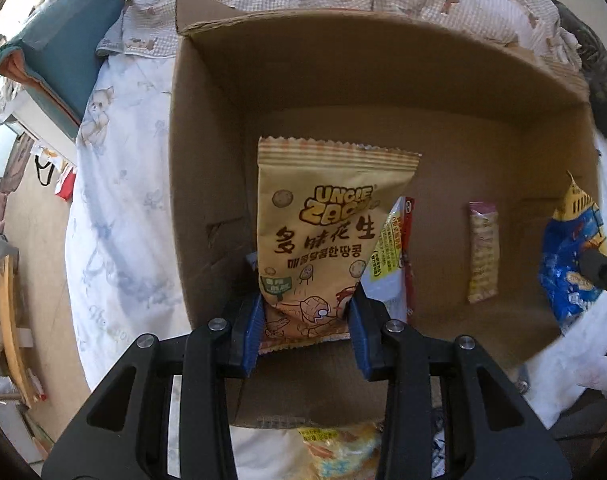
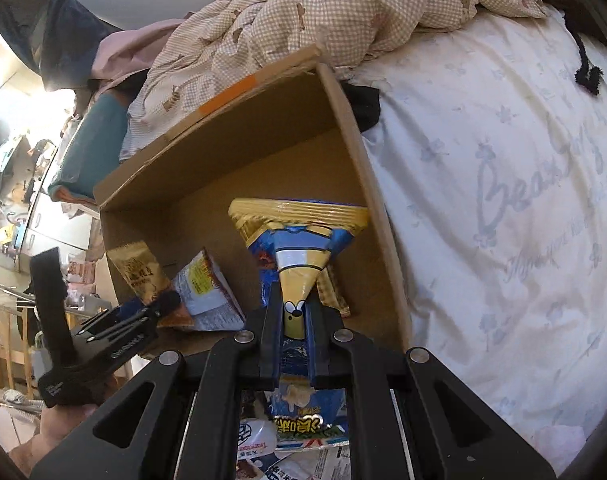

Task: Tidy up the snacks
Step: 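Lower both bags into the box and open both tools, then grasp the large yellow chip bag with the left tool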

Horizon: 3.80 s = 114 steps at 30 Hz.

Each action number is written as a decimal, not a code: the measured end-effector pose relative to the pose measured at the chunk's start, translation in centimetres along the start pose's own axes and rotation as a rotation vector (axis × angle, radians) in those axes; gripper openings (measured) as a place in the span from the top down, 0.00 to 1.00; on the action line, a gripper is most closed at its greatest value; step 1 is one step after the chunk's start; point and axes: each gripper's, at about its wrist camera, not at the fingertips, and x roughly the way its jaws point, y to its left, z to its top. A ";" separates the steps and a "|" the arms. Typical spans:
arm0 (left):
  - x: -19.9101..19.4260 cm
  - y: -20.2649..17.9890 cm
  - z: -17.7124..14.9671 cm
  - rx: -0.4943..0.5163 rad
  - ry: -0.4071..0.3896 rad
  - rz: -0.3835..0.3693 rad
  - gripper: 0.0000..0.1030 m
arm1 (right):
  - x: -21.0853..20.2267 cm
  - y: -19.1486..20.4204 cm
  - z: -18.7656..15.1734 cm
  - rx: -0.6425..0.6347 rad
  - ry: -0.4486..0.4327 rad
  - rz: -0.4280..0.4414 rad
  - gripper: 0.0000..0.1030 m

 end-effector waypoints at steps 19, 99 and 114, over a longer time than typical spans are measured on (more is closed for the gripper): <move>-2.3 -1.6 0.2 -0.008 -0.040 -0.134 0.67 | 1.2 1.6 0.2 -0.061 -0.006 -0.027 0.86; 0.4 -1.3 -13.2 -0.042 0.152 -0.113 0.04 | -5.6 0.6 -11.1 0.029 -0.069 -0.040 0.20; 2.1 -1.6 -14.1 -0.068 0.220 -0.147 0.64 | -5.0 -0.4 -10.7 0.076 -0.056 -0.052 0.20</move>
